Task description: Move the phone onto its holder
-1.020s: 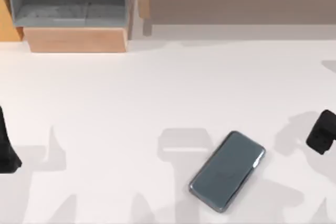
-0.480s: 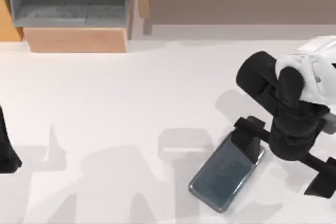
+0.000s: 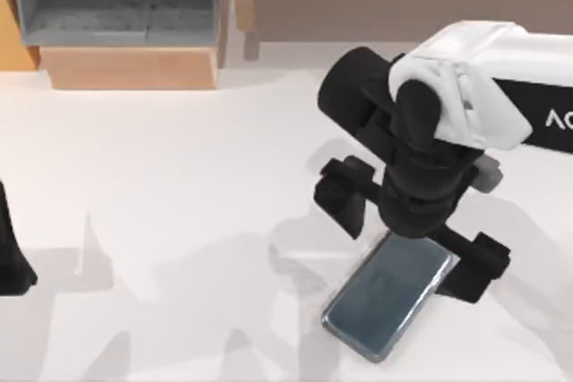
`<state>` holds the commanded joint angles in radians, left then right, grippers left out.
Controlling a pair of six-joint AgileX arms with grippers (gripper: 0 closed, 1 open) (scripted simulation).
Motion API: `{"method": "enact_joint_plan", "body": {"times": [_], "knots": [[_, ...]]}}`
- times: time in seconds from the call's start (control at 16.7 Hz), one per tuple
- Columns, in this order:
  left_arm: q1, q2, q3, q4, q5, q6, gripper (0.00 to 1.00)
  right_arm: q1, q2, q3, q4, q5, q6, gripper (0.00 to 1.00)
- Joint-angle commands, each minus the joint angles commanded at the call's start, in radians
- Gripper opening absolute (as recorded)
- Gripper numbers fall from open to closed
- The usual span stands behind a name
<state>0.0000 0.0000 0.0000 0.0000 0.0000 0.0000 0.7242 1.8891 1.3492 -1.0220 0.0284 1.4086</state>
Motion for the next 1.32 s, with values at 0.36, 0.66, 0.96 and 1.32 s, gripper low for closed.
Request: {"method": "enact_joint_plan", "body": {"times": [0.36,0.66,0.96,1.32], "knots": [[0.0,0.0,0.0,0.0,0.0,0.0,1.0,-0.004,0.005,-0.013,0.018,0.0,-0.002,1.0],[0.0,0.0,0.0,0.0,0.0,0.0,1.0,-0.004,0.085,-0.104,0.195,0.0,-0.003,1.0],[0.0,0.0,0.0,0.0,0.0,0.0,1.0,-0.005,0.134,-0.159,0.293,0.001,-0.003,1.0],[0.0,0.0,0.0,0.0,0.0,0.0,1.0,-0.005,0.134,-0.159,0.293,0.001,-0.003,0.7]]}}
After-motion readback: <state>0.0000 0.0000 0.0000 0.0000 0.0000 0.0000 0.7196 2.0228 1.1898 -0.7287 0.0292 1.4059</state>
